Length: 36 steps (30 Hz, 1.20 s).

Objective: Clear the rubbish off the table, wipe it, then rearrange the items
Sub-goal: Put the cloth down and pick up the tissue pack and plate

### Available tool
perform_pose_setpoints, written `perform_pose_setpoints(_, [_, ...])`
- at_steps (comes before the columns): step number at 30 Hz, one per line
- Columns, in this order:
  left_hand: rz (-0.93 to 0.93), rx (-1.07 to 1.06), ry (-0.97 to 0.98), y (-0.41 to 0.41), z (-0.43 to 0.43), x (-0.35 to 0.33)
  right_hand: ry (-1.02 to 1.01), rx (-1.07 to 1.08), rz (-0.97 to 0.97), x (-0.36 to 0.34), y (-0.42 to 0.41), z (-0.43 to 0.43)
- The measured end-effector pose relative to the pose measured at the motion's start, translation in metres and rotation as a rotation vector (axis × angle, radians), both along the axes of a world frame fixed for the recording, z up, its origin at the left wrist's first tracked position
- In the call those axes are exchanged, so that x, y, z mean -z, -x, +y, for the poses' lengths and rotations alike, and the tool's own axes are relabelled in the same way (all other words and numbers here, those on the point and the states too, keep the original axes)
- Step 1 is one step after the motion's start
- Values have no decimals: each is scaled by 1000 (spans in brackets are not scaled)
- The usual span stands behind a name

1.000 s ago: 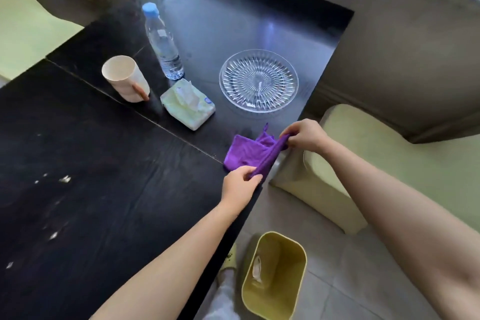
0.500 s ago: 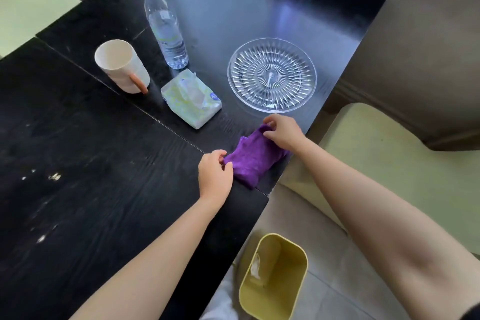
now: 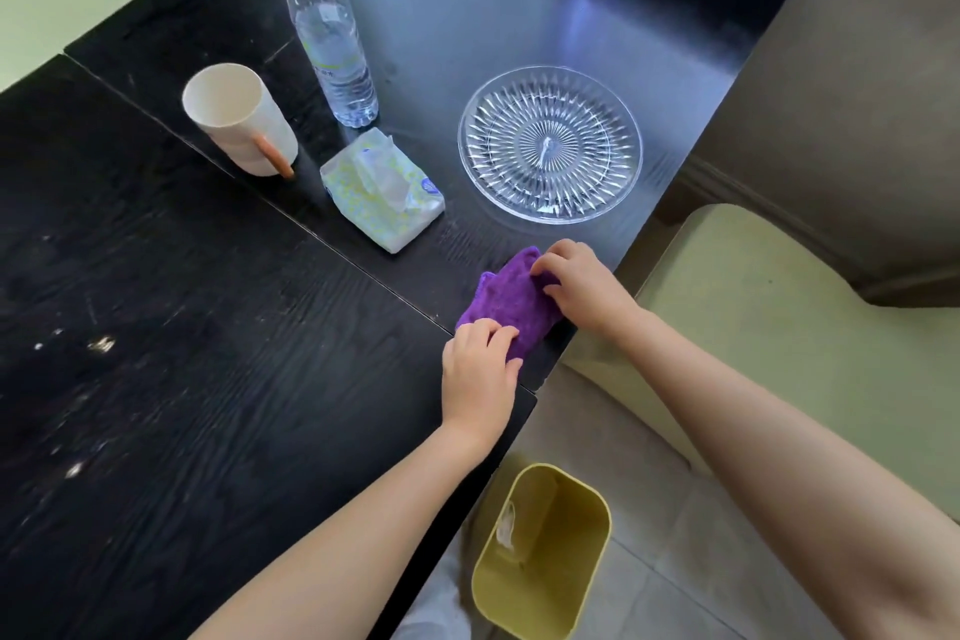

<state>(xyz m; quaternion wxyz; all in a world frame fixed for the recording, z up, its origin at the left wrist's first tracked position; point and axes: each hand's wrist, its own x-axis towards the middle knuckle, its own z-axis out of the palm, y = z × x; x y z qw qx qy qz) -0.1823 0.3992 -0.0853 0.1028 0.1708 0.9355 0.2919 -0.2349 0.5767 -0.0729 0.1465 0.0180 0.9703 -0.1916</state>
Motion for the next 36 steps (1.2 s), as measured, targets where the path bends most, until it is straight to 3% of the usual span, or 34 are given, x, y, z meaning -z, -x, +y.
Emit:
perform_pose_setpoints(5, [-16, 84, -19, 13, -2, -6, 5, 37, -10, -2, 4, 1])
perform_pose_setpoints(8, [-40, -133, -172, 49, -20, -18, 18, 117, 14, -10, 15, -6])
perform_pose_setpoints(10, [-118, -436, -260, 86, -35, -23, 96, 376, 35, -16, 30, -12])
perform_pose_setpoints(12, [-211, -675, -286, 126, -49, -24, 325, 799, -19, -19, 47, -13])
perform_pose_setpoints(14, [-296, -744, -201, 160, -59, -21, 649, 1186, -59, -17, 57, -10])
perform_pose_setpoints(16, [-400, -735, -95, 185, -64, -15, 686, 1363, -21, -12, 64, -4])
perform_pose_setpoints(20, [-514, -756, -64, 216, -61, -3, 624, 1484, 71, -3, 78, 6])
perform_pose_setpoints(27, [-571, -857, -162, 229, -55, 4, 864, 1369, -49, 8, 84, 14])
perform_pose_setpoints(32, [-583, -875, -344, 223, -57, 5, 1087, 1612, 160, 4, 92, -1])
perform_pose_setpoints(36, [-607, -885, -498, 223, -60, -8, 1129, 1584, 198, -13, 91, -4])
